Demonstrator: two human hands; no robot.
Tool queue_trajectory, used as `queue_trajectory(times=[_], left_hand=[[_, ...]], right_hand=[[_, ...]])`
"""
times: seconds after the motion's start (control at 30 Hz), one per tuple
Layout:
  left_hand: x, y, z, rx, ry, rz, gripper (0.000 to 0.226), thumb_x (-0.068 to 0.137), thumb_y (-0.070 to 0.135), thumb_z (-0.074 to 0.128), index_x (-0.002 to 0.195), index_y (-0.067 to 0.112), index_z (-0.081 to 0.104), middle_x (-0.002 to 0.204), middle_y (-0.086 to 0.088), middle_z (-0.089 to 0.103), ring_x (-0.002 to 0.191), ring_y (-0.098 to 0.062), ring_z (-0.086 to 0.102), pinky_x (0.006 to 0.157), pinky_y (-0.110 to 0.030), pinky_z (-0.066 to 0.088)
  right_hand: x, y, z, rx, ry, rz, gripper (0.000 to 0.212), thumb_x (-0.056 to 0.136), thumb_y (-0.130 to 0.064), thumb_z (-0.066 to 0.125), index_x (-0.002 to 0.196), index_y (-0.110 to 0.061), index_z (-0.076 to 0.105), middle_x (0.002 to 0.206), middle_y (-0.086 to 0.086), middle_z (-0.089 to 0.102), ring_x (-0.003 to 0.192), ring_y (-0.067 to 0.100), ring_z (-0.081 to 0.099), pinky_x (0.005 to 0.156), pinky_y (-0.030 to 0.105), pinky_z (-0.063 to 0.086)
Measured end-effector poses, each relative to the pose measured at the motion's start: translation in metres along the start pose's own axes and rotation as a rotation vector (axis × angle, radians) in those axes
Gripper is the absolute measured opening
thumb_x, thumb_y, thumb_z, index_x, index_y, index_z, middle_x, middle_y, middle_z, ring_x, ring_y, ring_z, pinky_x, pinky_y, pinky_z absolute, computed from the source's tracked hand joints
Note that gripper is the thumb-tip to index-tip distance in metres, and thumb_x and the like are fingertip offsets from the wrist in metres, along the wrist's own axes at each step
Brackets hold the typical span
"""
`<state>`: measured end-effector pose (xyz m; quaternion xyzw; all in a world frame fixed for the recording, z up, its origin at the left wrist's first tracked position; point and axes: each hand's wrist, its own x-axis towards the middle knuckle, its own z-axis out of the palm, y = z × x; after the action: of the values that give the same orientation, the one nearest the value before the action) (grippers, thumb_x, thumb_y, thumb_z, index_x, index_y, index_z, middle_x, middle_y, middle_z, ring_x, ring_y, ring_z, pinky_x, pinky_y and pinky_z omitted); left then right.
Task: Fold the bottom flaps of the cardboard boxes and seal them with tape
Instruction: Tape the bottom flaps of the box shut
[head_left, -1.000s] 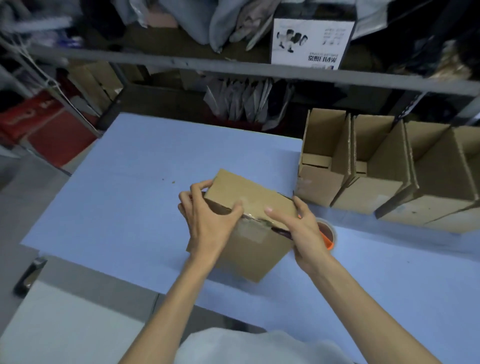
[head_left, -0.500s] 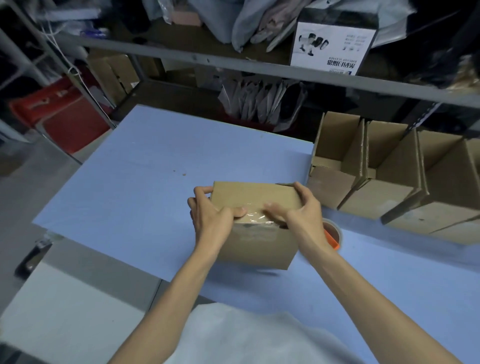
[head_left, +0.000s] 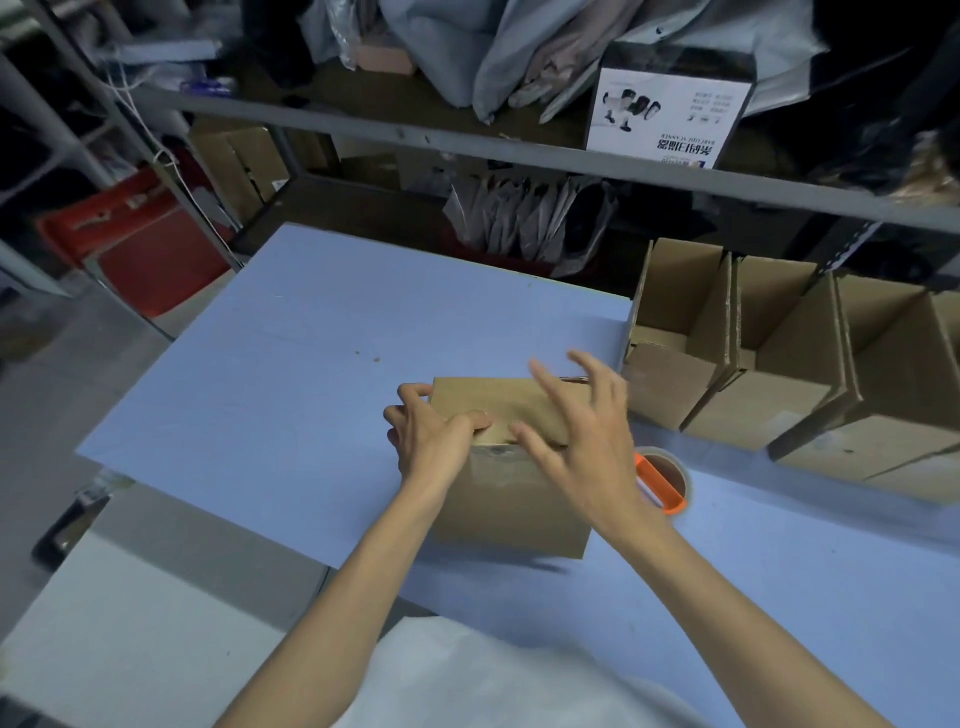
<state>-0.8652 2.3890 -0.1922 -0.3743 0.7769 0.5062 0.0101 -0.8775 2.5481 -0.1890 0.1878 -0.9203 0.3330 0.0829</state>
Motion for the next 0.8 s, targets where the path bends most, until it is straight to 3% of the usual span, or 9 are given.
queue_trajectory(times=[0.07,0.13,0.2,0.27,0.33,0.4,0.53,0.63,0.8], left_hand=[[0.001,-0.002,-0.002,0.003,0.012,0.086,0.059,0.076,0.03,0.072,0.122,0.026,0.036,0.121,0.0,0.029,0.116,-0.023,0.032,0.083,-0.032,0.034],[-0.001,-0.008,-0.005,-0.013,0.087,0.368,0.047,0.082,0.028,0.068,0.123,0.03,0.045,0.126,0.005,0.031,0.114,-0.016,0.029,0.087,-0.025,0.033],[-0.002,-0.012,-0.011,0.044,0.032,0.681,0.022,0.085,0.027,0.069,0.105,0.031,0.062,0.114,0.012,0.05,0.107,-0.007,0.041,0.089,-0.021,0.038],[-0.001,-0.018,-0.015,0.116,-0.09,0.821,0.01,0.081,0.025,0.073,0.089,0.03,0.069,0.093,0.017,0.062,0.095,0.001,0.051,0.083,-0.014,0.04],[0.003,-0.021,-0.018,0.113,-0.109,0.842,0.008,0.077,0.026,0.076,0.083,0.026,0.071,0.084,0.017,0.064,0.087,0.002,0.054,0.076,-0.01,0.039],[0.007,-0.021,-0.019,0.156,-0.052,0.895,0.012,0.077,0.03,0.076,0.08,0.019,0.072,0.081,0.013,0.066,0.081,-0.001,0.057,0.073,-0.019,0.044],[0.006,-0.014,-0.017,0.343,-0.011,1.065,0.028,0.08,0.043,0.07,0.078,0.015,0.07,0.079,0.008,0.067,0.074,-0.014,0.06,0.063,-0.027,0.047],[0.007,-0.012,-0.017,0.409,0.024,1.099,0.023,0.082,0.035,0.071,0.077,0.013,0.067,0.075,0.006,0.062,0.072,-0.015,0.056,0.059,-0.027,0.045],[0.01,-0.004,-0.014,0.478,0.062,1.072,0.016,0.084,0.024,0.072,0.078,0.009,0.067,0.076,0.001,0.064,0.072,-0.022,0.059,0.06,-0.033,0.047]], right_hand=[[0.003,-0.006,0.007,0.028,-0.151,-0.214,0.043,0.082,-0.033,0.073,0.122,-0.019,0.065,0.125,0.005,0.057,0.117,0.027,0.052,0.091,0.039,0.047],[0.004,-0.007,0.015,0.027,-0.147,-0.249,0.028,0.079,-0.022,0.076,0.105,-0.012,0.073,0.105,0.003,0.069,0.095,0.03,0.063,0.07,0.043,0.054],[0.006,-0.006,0.02,0.062,-0.079,-0.24,0.018,0.078,-0.017,0.075,0.094,-0.011,0.076,0.093,0.001,0.073,0.083,0.03,0.066,0.059,0.041,0.054],[0.009,-0.004,0.023,0.069,-0.057,-0.255,0.013,0.079,-0.019,0.073,0.088,-0.011,0.077,0.089,0.001,0.074,0.081,0.029,0.068,0.056,0.04,0.054],[0.011,0.0,0.023,0.099,-0.059,-0.238,0.018,0.078,-0.022,0.074,0.091,-0.009,0.077,0.093,0.003,0.074,0.086,0.027,0.07,0.061,0.041,0.057],[0.013,0.007,0.016,0.109,-0.018,-0.192,0.021,0.075,-0.024,0.078,0.092,-0.012,0.077,0.097,0.001,0.074,0.09,0.022,0.07,0.064,0.04,0.057],[0.013,0.017,0.009,-0.022,0.095,-0.27,0.014,0.079,-0.025,0.07,0.076,-0.012,0.075,0.075,-0.002,0.072,0.07,0.021,0.07,0.046,0.031,0.051],[0.018,0.014,0.014,-0.036,0.081,-0.265,0.013,0.078,-0.024,0.075,0.074,-0.011,0.074,0.07,-0.001,0.07,0.065,0.022,0.068,0.041,0.032,0.048],[0.023,0.024,0.011,0.083,-0.009,-0.226,0.018,0.079,-0.013,0.076,0.097,-0.01,0.076,0.101,0.0,0.074,0.092,0.019,0.071,0.067,0.036,0.058]])
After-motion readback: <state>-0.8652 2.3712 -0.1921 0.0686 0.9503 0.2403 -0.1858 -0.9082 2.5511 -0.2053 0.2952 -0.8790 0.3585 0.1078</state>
